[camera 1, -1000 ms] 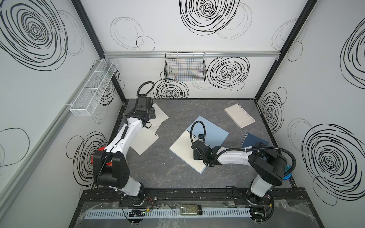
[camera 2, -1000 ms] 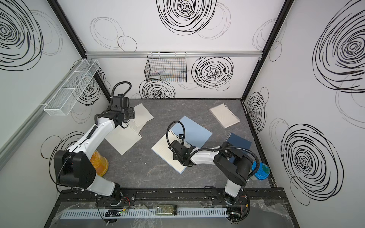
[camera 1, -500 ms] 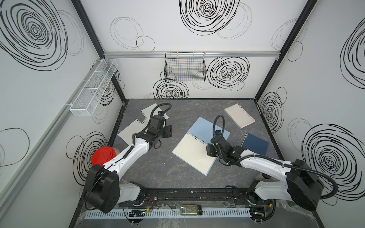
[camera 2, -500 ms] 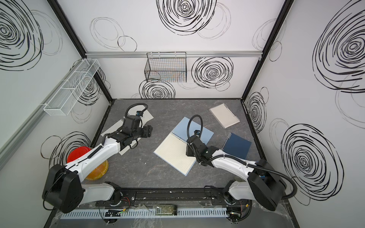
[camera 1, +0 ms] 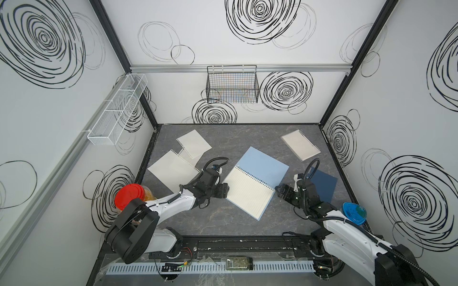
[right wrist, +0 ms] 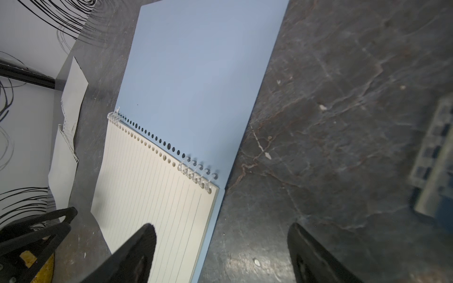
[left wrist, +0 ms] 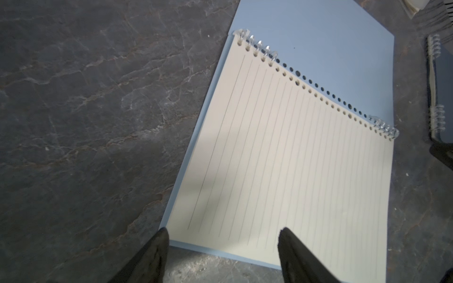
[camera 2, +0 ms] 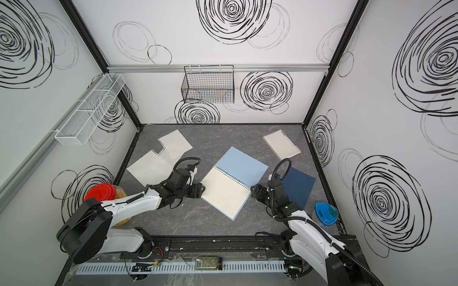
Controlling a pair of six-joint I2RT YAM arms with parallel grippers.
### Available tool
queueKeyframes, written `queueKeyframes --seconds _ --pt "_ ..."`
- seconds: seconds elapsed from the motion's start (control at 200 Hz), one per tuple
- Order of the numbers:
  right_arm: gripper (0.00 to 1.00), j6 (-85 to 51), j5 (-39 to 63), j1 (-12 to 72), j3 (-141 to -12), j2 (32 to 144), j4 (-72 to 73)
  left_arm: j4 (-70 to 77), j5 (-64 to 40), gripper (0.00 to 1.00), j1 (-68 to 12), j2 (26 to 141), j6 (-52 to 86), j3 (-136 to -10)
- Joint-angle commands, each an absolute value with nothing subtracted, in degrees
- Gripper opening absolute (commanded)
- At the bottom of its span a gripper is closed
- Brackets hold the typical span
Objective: Tear off pages from different notebooks
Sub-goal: Close the notebook at the center of the board.
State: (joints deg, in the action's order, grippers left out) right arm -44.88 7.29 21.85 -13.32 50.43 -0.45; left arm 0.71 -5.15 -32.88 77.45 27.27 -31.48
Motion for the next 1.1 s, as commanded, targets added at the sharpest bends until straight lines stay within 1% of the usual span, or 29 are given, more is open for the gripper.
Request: queueKeyframes --seconds 0.0,0.145,0.395,0.535,0.666,0.801,1.096 --pt "0.87 -43.9 12.4 19.0 -12.4 50.6 3.6 6.3 -6.1 0.73 -32.5 78.9 29.1 -30.8" --pt "0.87 -42.5 16.5 16.8 -13.2 55.9 7.2 13.6 -12.7 0.71 -29.5 82.9 31.6 -28.3" --pt "0.87 -41.5 22.1 15.6 -17.8 67.0 9.2 15.9 -12.4 0.69 -27.6 87.4 31.4 -27.2" --pt "0.86 -44.7 22.8 14.9 -17.9 71.3 12.7 16.0 -12.0 0.67 -26.1 89.8 30.6 -27.1" --pt "0.86 -48.7 23.5 13.6 -15.3 72.5 19.5 15.8 -11.3 0.66 -25.8 91.4 29.8 -27.3" --pt "0.86 -52.0 25.1 11.1 -12.1 71.3 25.7 16.8 -11.7 0.66 -25.4 93.3 29.7 -27.5" --pt "0.86 -53.9 30.2 9.2 -11.0 74.2 31.8 17.2 -12.3 0.64 -25.0 96.0 29.6 -29.4"
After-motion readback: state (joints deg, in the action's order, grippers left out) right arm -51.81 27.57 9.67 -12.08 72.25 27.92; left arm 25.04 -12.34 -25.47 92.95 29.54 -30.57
